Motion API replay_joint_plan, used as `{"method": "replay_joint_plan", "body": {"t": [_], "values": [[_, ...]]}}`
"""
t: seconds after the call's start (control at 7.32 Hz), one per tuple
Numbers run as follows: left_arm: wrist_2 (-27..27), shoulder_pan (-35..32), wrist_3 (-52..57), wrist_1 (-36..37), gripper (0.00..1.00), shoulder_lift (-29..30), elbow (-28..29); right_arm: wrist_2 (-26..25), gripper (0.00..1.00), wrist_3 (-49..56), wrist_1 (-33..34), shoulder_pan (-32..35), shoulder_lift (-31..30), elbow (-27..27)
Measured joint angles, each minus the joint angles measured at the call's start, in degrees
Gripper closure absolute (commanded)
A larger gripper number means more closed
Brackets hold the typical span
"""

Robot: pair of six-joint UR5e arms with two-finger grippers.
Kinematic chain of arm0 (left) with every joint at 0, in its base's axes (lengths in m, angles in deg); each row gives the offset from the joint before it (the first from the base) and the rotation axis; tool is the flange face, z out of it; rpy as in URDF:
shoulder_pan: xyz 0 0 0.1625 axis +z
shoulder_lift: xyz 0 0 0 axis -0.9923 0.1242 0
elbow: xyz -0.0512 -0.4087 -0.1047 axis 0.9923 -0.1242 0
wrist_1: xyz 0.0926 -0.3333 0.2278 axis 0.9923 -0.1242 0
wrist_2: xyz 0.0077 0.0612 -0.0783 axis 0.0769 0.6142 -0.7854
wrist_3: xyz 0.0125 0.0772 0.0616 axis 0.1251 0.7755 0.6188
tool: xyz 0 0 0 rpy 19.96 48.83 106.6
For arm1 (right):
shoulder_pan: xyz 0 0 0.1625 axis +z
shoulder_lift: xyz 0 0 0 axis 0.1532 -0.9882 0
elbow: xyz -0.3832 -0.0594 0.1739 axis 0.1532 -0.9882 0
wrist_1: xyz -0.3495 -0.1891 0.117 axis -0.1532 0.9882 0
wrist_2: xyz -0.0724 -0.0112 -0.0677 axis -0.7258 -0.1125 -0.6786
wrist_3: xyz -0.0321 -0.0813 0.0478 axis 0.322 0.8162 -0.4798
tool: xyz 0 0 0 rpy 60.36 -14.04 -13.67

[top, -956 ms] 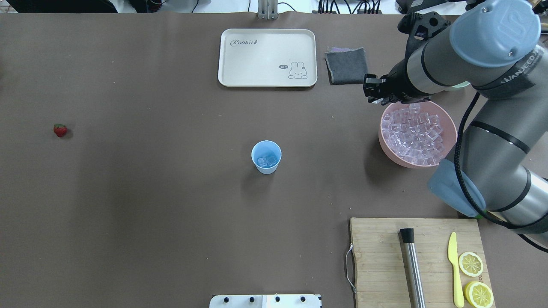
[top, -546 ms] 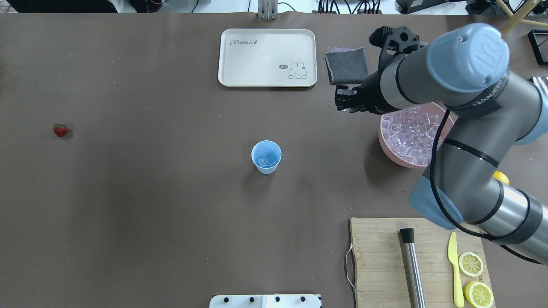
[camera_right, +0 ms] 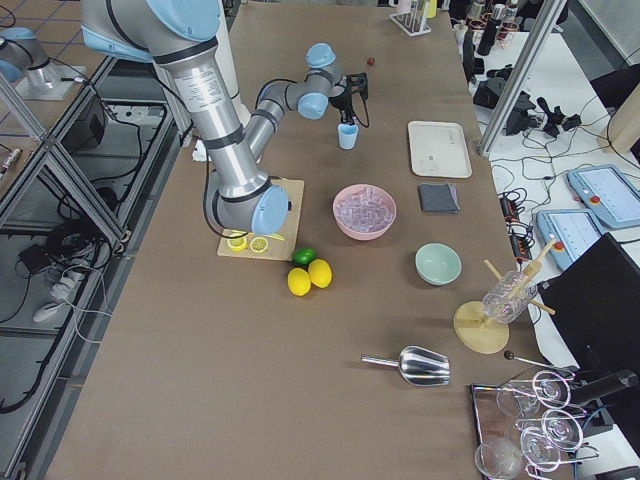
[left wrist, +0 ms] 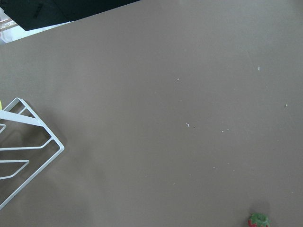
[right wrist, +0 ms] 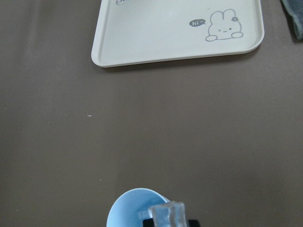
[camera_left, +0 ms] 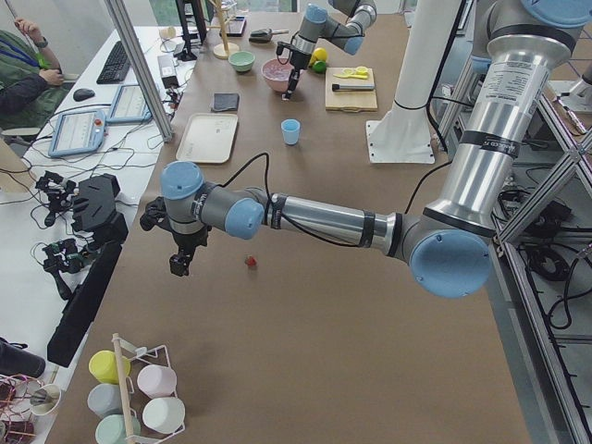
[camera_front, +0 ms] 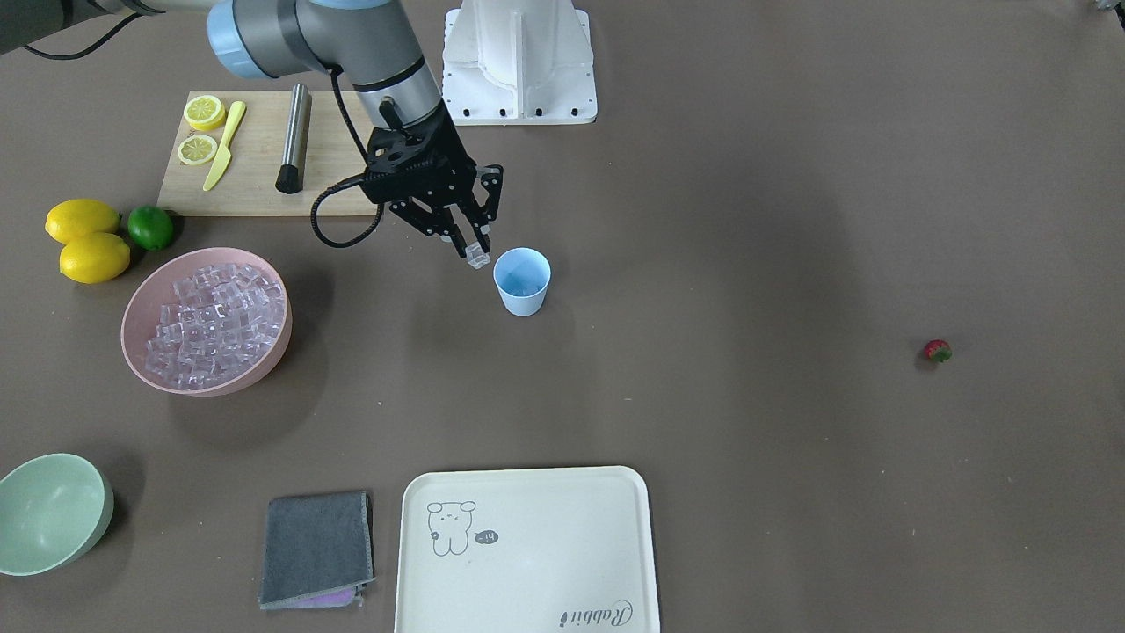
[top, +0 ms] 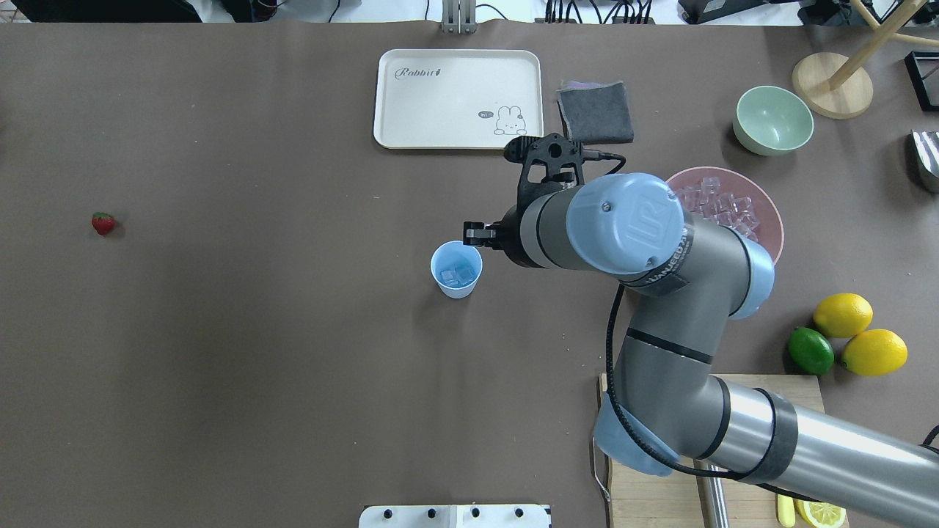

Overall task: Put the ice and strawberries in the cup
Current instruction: 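Open the right gripper to drop the ice cube into the cup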

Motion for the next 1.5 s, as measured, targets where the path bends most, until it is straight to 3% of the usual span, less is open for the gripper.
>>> {"method": "replay_joint_plan", "body": {"t": [1.23,1.37,1.5], "values": [[0.0,0.0,0.0,0.0,0.02,0.7,1.9,-4.2,1.00,0.1,-1.9,-4.1,2.1,-4.3],[0.0,0.0,0.0,0.0,0.02,0.9,2.0,-4.3,0.96,0.1,-1.9,-4.2,2.5,-4.7],[0.0,0.0,0.0,0.0,0.02,1.0,2.1,-4.3,0.61,0.1,-2.1,-4.2,2.7,-5.0]]}}
